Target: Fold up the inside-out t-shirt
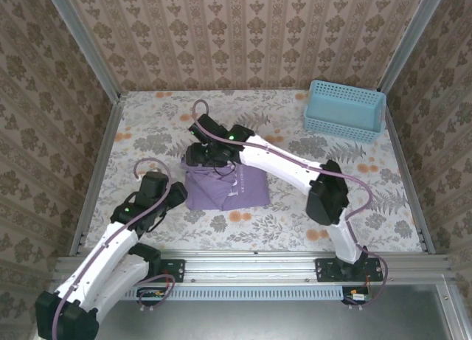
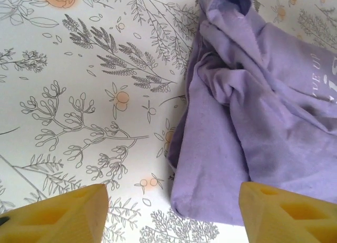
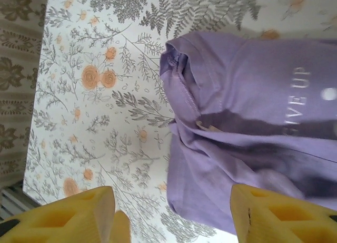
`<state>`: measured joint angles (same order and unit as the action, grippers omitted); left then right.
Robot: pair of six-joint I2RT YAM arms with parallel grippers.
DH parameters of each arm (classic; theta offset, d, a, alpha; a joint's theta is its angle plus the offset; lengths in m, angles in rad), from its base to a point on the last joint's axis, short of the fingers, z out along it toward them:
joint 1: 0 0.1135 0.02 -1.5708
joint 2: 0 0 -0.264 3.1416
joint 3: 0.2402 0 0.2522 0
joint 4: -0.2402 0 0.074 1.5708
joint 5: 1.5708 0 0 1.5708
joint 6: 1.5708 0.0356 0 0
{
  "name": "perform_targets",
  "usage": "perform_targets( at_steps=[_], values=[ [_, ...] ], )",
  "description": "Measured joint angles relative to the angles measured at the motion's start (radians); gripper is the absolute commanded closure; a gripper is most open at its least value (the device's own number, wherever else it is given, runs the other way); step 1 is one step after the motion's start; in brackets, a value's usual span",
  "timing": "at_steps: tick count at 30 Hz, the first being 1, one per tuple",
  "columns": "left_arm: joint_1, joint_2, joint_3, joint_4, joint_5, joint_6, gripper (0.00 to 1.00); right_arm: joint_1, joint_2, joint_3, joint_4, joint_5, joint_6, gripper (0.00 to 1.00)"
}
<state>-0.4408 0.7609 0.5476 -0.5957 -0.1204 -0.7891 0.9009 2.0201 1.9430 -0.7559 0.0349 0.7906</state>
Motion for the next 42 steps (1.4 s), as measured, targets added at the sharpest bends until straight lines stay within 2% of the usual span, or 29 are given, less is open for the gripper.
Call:
perform_targets(
  at_steps=[3,7,10,13,18,22,24,27,31,37,42],
  values=[
    [-0.103,0.145,0.129,-0.037,-0.032,0.031,0.24,-0.036,-0.148,-0.149,0.014,0.057,-0.027,0.36],
    [-0.29,0.396,0.33,-0.059,-0.119,0.056,0.21,-0.164,-0.315,-0.402,0.093,0.093,-0.033,0.36],
    [-0.377,0.556,0.45,-0.069,-0.177,0.06,0.21,-0.256,-0.367,-0.588,0.179,0.093,-0.035,0.39],
    [-0.422,0.711,0.56,-0.095,-0.223,0.061,0.21,-0.271,-0.362,-0.686,0.219,0.086,-0.047,0.41],
    [-0.435,0.906,0.687,-0.138,-0.29,0.059,0.14,-0.255,-0.306,-0.7,0.306,0.063,-0.075,0.41],
    [-0.415,0.944,0.663,-0.153,-0.297,0.055,0.23,-0.257,-0.207,-0.674,0.332,0.067,-0.092,0.41],
    [-0.396,0.94,0.632,-0.153,-0.298,0.05,0.28,-0.258,-0.161,-0.667,0.338,0.072,-0.101,0.41],
    [-0.354,0.888,0.523,-0.138,-0.305,0.034,0.41,-0.256,-0.108,-0.663,0.336,0.087,-0.108,0.42],
    [-0.309,0.688,0.336,-0.152,-0.326,-0.01,0.51,-0.255,-0.059,-0.652,0.323,0.124,-0.106,0.44],
    [-0.226,0.364,0.125,-0.198,-0.33,-0.097,0.5,-0.259,-0.057,-0.664,0.314,0.153,-0.088,0.45],
    [-0.193,0.123,0.115,-0.29,-0.357,-0.124,0.48,-0.259,-0.103,-0.676,0.305,0.161,-0.108,0.41]
  ],
)
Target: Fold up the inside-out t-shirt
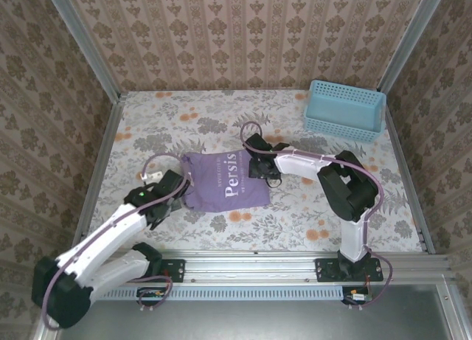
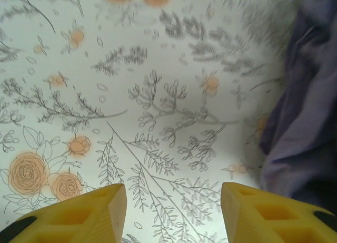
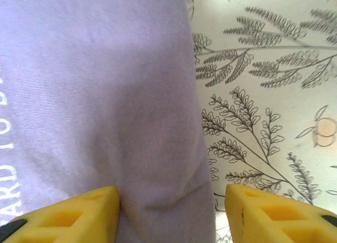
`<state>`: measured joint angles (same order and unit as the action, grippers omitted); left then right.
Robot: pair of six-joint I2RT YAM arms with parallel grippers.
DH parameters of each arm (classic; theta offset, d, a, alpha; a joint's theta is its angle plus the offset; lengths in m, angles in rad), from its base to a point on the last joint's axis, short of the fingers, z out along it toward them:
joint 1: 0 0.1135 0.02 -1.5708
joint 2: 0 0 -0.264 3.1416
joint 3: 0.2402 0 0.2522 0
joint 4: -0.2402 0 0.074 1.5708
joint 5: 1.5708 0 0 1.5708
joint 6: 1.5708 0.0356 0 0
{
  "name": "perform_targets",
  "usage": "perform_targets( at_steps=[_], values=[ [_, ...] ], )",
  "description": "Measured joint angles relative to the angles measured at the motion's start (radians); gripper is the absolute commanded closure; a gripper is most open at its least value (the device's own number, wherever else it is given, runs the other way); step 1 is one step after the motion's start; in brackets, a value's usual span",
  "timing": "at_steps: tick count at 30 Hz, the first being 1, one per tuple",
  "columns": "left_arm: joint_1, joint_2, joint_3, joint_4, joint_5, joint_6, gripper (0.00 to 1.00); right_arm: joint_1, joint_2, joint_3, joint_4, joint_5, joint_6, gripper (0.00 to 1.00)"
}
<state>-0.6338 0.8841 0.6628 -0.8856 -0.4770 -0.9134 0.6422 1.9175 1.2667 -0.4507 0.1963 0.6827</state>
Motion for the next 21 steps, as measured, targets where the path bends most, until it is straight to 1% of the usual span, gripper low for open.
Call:
perform_targets(
  at_steps=[2,4,6,8,11,13,15,18,21],
  values=[
    [-0.022,-0.036,0.047,-0.007,-0.004,0.0,0.47,0.0,-0.025,0.008,-0.003,0.003,-0.022,0.41],
    [-0.091,-0.018,0.123,0.011,-0.008,0.001,0.46,0.0,-0.028,0.05,-0.006,0.002,-0.05,0.42],
    [-0.167,0.042,0.186,0.049,-0.006,0.001,0.46,0.0,-0.018,0.105,-0.008,-0.007,-0.07,0.43],
    [-0.219,0.118,0.212,0.112,0.004,0.0,0.46,0.0,0.012,0.178,-0.008,-0.027,-0.085,0.45],
    [-0.236,0.224,0.168,0.208,0.054,-0.013,0.47,0.0,0.091,0.287,-0.002,-0.061,-0.101,0.46],
    [-0.224,0.266,0.103,0.253,0.089,-0.023,0.48,0.0,0.159,0.348,-0.004,-0.072,-0.105,0.47],
    [-0.187,0.283,0.045,0.273,0.126,-0.03,0.48,-0.002,0.21,0.376,-0.017,-0.077,-0.108,0.48],
    [-0.08,0.285,-0.045,0.318,0.183,-0.028,0.49,-0.015,0.251,0.37,-0.051,-0.076,-0.107,0.48],
    [0.035,0.314,-0.092,0.365,0.253,0.0,0.5,-0.047,0.24,0.303,-0.038,-0.077,-0.095,0.49]
  ],
)
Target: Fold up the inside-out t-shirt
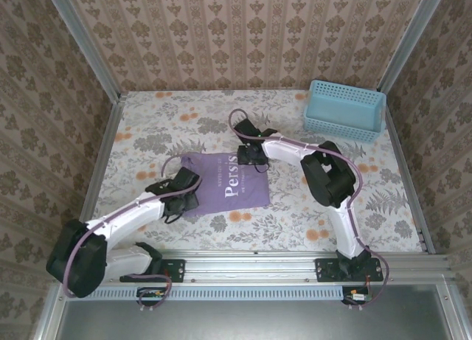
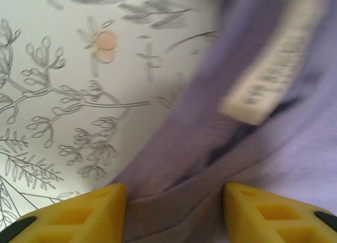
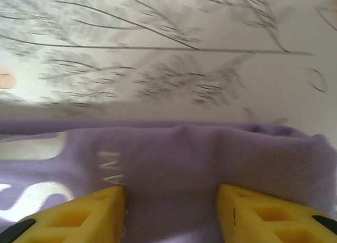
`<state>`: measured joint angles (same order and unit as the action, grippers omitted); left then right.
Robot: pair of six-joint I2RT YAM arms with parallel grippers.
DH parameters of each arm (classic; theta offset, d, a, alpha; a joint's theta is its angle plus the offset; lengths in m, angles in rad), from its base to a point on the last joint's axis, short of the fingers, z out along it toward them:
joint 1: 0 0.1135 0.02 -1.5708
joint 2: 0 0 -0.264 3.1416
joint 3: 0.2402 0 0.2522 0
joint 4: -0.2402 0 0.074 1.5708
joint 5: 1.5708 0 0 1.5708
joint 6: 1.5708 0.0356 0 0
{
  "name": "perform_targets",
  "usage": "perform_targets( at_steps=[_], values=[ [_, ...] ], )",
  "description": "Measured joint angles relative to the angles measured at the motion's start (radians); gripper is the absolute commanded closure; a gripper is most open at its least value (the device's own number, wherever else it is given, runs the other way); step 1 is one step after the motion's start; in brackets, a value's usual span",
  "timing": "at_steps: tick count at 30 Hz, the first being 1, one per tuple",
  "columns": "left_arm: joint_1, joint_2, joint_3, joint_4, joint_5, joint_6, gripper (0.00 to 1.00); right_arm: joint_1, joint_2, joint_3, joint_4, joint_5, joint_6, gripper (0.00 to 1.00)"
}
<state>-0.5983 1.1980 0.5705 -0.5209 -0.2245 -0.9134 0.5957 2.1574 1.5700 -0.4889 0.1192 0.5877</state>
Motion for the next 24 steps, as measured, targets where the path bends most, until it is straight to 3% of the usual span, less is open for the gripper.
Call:
perform_targets(
  at_steps=[4,9,12,15,20,24],
  values=[
    [0.072,0.135,0.039,0.073,0.076,0.072,0.53,-0.023,-0.115,-0.178,0.053,0.002,0.049,0.52],
    [0.127,0.341,0.211,0.117,0.133,0.16,0.57,-0.003,-0.334,-0.491,0.136,0.016,0.174,0.53],
    [0.155,0.449,0.336,0.116,0.161,0.21,0.56,0.081,-0.474,-0.665,0.171,0.039,0.272,0.51],
    [0.161,0.53,0.476,0.088,0.175,0.255,0.43,0.208,-0.562,-0.75,0.168,0.039,0.351,0.47],
    [0.151,0.458,0.549,0.031,0.143,0.298,0.21,0.259,-0.626,-0.718,0.089,0.054,0.351,0.3],
    [0.149,0.274,0.498,-0.021,0.089,0.296,0.16,0.192,-0.638,-0.592,0.066,0.076,0.26,0.23]
  ],
)
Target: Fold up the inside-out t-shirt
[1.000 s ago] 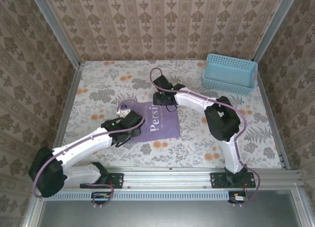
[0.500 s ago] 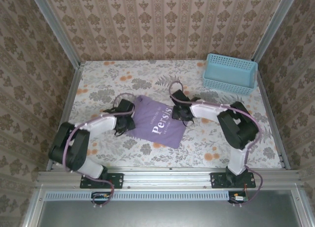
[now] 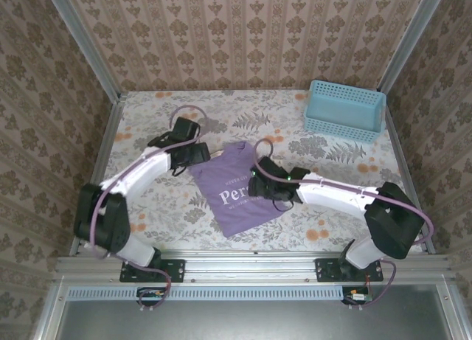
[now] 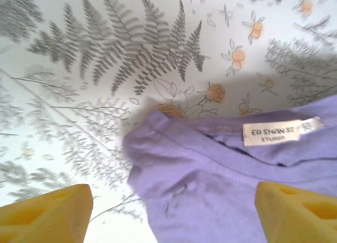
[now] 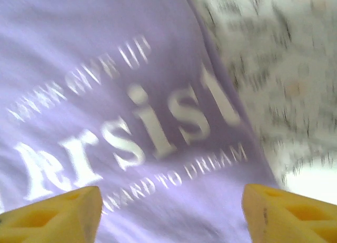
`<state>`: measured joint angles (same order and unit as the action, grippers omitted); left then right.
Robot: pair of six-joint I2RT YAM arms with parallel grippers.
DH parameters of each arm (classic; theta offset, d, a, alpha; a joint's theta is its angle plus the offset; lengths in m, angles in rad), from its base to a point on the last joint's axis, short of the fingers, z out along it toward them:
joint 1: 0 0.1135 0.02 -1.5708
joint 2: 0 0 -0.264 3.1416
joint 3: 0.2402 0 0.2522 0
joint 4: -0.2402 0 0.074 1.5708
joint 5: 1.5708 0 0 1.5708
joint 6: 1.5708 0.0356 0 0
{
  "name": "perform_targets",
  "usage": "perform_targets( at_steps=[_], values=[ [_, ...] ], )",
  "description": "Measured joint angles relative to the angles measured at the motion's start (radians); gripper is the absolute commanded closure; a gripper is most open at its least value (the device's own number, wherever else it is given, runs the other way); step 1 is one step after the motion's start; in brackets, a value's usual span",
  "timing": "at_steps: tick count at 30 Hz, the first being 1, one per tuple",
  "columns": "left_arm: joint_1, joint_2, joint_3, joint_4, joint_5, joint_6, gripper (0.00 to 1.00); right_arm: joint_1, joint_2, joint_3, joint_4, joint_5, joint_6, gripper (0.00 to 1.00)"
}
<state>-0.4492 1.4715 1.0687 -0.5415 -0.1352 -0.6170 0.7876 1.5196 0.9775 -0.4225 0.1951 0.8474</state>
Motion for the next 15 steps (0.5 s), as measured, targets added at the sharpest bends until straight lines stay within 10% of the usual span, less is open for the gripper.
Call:
perform_targets(
  at_steps=[6,15],
  values=[
    [0.0,-0.139,-0.188,0.034,0.059,-0.054,0.16,-0.162,0.166,0.219,0.038,-0.059,-0.186,0.15],
    [0.0,0.072,-0.274,0.23,0.235,-0.098,0.26,-0.23,0.502,0.46,0.008,-0.156,-0.381,0.13]
  ],
)
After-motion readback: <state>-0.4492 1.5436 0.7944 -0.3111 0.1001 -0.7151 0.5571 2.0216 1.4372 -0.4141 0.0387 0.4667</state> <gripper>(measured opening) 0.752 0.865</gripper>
